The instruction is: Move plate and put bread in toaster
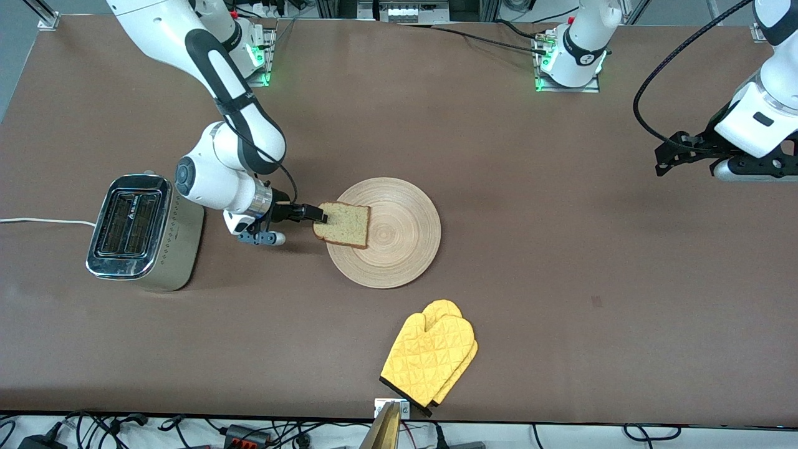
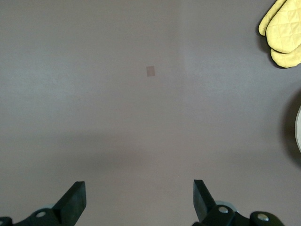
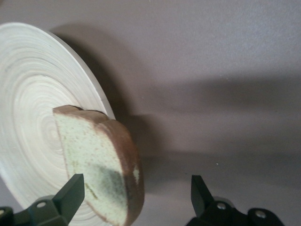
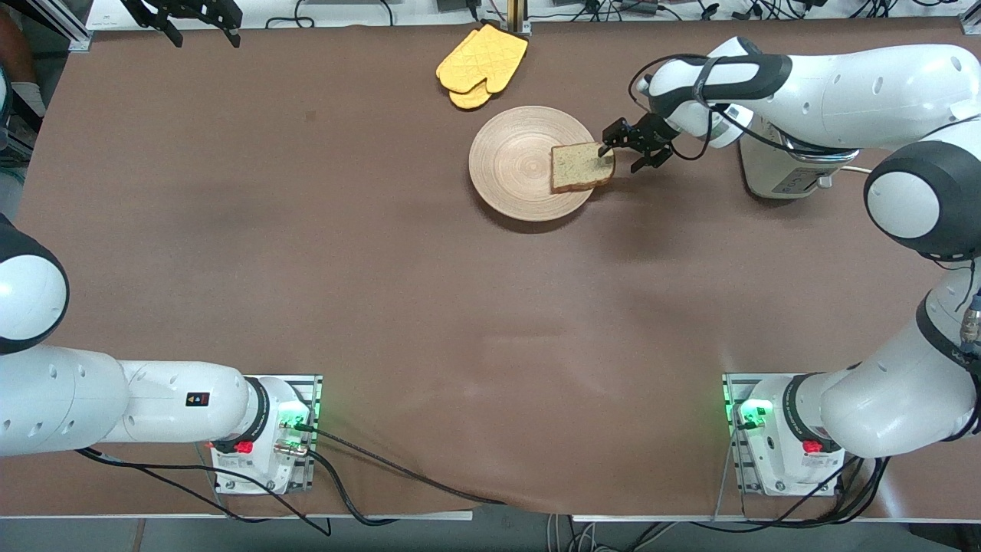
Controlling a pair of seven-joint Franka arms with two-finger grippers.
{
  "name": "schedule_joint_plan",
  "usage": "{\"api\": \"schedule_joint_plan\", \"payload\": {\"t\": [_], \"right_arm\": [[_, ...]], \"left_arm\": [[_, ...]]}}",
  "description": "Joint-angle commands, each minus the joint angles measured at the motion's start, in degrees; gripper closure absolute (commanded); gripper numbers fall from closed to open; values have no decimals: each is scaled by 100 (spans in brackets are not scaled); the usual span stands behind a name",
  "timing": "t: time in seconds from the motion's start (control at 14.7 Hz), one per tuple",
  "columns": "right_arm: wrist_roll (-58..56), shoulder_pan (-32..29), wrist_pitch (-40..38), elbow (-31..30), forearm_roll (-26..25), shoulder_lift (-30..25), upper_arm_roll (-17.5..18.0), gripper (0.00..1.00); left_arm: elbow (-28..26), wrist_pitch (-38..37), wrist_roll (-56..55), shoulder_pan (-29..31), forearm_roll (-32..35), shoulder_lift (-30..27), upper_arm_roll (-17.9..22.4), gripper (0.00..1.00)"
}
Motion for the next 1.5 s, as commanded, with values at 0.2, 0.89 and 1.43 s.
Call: {"api": "schedule_joint_plan", "payload": {"t": [0.2, 0.89, 1.43], "right_arm": [[-200, 95, 228, -124, 215, -47, 15, 0], [-112, 95, 219, -97, 242, -47, 24, 43], [-85, 95, 192, -62, 251, -47, 24, 59]], "left_arm": [[115, -142, 4, 4, -45, -13, -35, 0], [133, -178, -5, 13, -63, -4, -35, 0], [133, -178, 4, 13, -63, -4, -35, 0]]}}
